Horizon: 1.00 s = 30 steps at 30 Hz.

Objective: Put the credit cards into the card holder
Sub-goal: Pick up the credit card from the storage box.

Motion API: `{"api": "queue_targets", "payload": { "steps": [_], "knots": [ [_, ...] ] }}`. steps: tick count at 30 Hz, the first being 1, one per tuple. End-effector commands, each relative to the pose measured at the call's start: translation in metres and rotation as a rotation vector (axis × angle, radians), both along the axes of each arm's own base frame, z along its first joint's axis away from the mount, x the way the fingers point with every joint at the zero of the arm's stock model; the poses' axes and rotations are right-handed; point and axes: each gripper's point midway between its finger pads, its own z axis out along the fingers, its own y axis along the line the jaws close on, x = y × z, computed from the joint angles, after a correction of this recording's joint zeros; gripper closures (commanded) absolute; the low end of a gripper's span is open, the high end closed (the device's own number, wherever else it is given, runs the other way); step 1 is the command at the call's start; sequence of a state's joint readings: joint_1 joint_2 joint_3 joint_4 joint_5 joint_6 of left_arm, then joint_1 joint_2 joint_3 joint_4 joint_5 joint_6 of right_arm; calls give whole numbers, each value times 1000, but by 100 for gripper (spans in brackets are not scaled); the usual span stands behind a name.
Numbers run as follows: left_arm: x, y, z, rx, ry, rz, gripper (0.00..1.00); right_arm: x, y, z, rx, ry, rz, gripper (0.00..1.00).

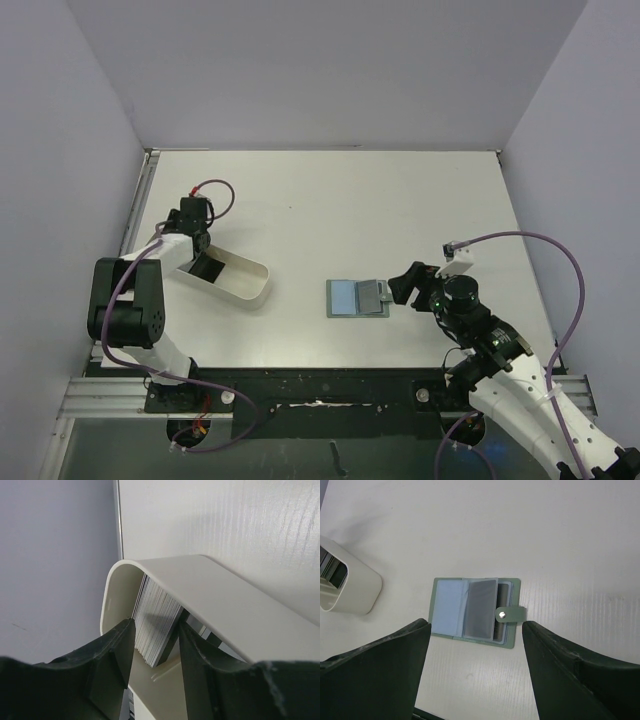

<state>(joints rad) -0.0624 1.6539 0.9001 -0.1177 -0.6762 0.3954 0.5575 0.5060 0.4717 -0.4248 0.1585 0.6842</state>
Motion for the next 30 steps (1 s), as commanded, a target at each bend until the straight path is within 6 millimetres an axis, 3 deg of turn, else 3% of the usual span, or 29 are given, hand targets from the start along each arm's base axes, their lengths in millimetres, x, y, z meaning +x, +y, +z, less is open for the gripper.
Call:
{"api": "queue_targets", "payload": {
  "steps": [1,9,17,21,30],
  "knots": [
    [17,3,20,-7,-69,13,65,6,-2,32,20,-84,-17,25],
    [19,1,22,-14,-46,10,75,6,-3,32,23,-88,-21,25],
    [19,-1,23,-27,-31,8,100,6,-2,32,27,-88,-19,25],
    [17,-8,27,-82,-16,11,100,6,-2,31,24,-86,-17,25],
    [6,-46,47,-358,-77,14,100,4,1,25,23,-59,-5,25]
  ]
}}
